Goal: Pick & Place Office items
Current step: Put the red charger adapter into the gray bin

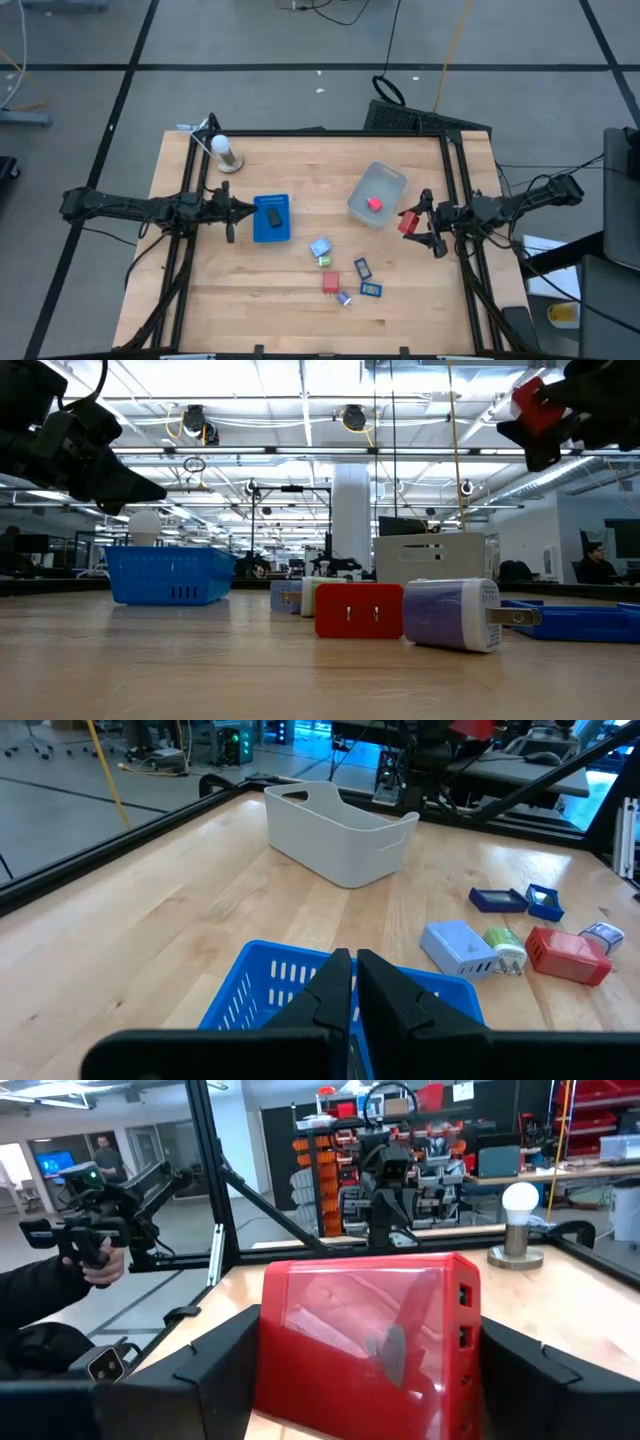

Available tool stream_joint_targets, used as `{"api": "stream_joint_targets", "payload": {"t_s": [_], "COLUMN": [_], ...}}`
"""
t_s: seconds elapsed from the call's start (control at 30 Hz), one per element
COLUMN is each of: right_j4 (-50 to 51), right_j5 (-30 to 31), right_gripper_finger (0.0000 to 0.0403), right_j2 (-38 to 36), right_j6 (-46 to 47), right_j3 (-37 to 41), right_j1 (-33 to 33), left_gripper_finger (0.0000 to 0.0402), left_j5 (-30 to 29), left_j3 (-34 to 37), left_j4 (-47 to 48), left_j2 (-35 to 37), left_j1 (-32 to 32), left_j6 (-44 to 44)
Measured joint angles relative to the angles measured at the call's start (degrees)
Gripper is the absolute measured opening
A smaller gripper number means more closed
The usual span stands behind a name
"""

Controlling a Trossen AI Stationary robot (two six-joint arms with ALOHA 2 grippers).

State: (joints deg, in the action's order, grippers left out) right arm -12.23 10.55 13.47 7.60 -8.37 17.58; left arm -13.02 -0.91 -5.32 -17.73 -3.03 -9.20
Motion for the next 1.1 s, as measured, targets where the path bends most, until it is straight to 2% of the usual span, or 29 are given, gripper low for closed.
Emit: {"api": "stream_joint_targets", "payload": {"t_s": [0.23,0.3,0.47,0.9,1.1], "right_j4": [0.0,-1.1,-0.9,13.4,15.0], "right_j5": [0.3,2.8,4.3,4.1,-2.0], "right_gripper_finger": [0.0270,0.0270,0.0270,0.0270,0.0270], "right_j2": [0.0,0.2,4.0,26.4,35.8], "right_j6": [0.3,0.5,2.1,4.9,5.3], "right_j3": [0.4,0.4,-1.7,-16.7,-21.7], "right_j1": [0.0,-0.2,-3.1,-14.0,-19.2], "left_gripper_finger": [0.0021,0.0021,0.0021,0.0021,0.0021], "left_j5": [0.0,0.0,-0.5,-0.5,-0.5], "left_j3": [0.0,0.0,0.0,0.0,0.0], "left_j4": [0.0,-0.1,-0.1,-0.1,0.1], "left_j2": [0.0,0.0,0.0,0.0,0.0], "left_j1": [0.0,0.0,0.0,0.0,0.0], "left_j6": [0.0,0.1,0.0,0.0,0.0]}}
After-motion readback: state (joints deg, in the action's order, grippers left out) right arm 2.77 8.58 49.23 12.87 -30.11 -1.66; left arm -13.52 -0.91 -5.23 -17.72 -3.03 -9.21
